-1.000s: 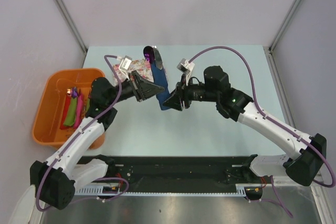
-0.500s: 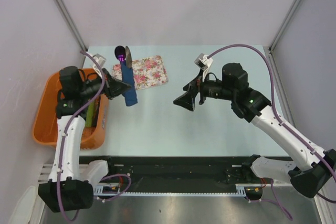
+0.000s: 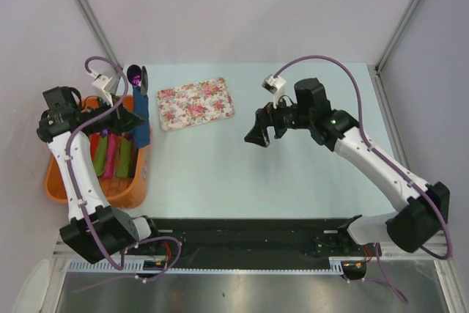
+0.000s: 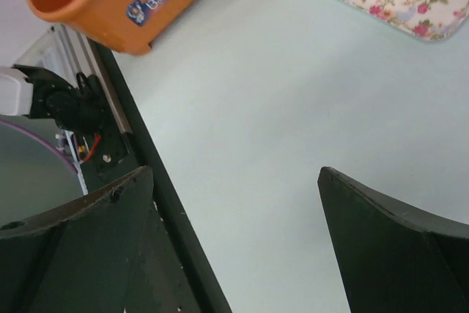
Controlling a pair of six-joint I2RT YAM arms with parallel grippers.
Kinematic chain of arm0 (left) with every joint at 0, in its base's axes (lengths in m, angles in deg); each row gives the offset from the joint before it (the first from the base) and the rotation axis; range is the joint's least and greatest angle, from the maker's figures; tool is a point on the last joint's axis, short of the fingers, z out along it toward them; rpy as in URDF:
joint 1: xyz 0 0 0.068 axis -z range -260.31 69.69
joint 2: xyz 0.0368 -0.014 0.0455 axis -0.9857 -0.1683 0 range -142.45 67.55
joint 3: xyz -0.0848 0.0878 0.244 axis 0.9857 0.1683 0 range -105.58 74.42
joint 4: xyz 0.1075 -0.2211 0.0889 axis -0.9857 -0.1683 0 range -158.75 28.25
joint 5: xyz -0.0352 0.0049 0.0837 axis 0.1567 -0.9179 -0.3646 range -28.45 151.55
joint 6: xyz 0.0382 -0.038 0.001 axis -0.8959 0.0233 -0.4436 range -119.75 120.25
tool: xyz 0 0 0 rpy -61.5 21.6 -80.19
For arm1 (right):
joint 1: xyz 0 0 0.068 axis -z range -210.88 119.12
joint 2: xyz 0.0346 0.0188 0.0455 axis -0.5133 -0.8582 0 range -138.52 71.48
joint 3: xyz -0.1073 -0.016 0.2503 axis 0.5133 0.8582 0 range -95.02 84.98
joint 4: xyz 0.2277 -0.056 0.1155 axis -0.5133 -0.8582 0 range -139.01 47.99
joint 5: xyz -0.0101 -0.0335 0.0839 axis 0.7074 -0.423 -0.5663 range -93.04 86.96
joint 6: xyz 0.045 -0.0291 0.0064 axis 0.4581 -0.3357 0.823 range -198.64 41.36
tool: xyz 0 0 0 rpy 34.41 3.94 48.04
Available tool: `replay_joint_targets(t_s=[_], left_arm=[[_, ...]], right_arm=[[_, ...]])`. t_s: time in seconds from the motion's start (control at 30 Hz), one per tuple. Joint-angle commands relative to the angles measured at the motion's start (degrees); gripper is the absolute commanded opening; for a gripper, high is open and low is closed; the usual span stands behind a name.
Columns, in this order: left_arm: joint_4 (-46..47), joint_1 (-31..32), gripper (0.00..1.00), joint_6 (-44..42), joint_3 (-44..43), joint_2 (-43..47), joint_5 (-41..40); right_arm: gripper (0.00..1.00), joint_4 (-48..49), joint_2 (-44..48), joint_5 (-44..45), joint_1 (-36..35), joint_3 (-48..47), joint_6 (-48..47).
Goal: Place the utensils on the paper napkin and roll it up
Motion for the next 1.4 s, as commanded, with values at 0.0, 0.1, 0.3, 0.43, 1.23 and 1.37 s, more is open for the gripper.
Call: replay_joint_targets(t_s=[0.0,0.1,0.3,0.43,1.23,1.37], left_arm=[[-9.2,-2.1,0.00,-11.2,-4.8,-0.7,-3.3],[-13.3,-5.8,0.00,-14.3,-6.1,-3.5,-3.1],[-22.4,-11.8,0.00,-21.6,-10.8,-13.9,-4.5],[-22.2,-12.9,0.00,-22.6,-9.1,-17.0,-7.4],[-22.4,-20.6,0.00,-24.5,-1.4,-31.2,-11.1],[-20.0,-20.0,0.00,-22.4,0.1,-32.0,-11.9]], right_arm=[[1.00,-6.0,-5.4,-0.7,1.3,-8.1,-3.6],[1.00,-6.0,-7.0,0.3,2.3,-8.8,-3.5],[1.00,-9.2,-13.1,-0.3,4.2,-12.4,-6.2],[1.00,-12.2,-16.9,-1.4,5.2,-15.7,-8.8],[1.00,-8.2,-26.6,-1.5,9.2,-13.7,-9.9],[1.00,-8.0,-27.4,-2.8,10.4,-13.9,-9.3]])
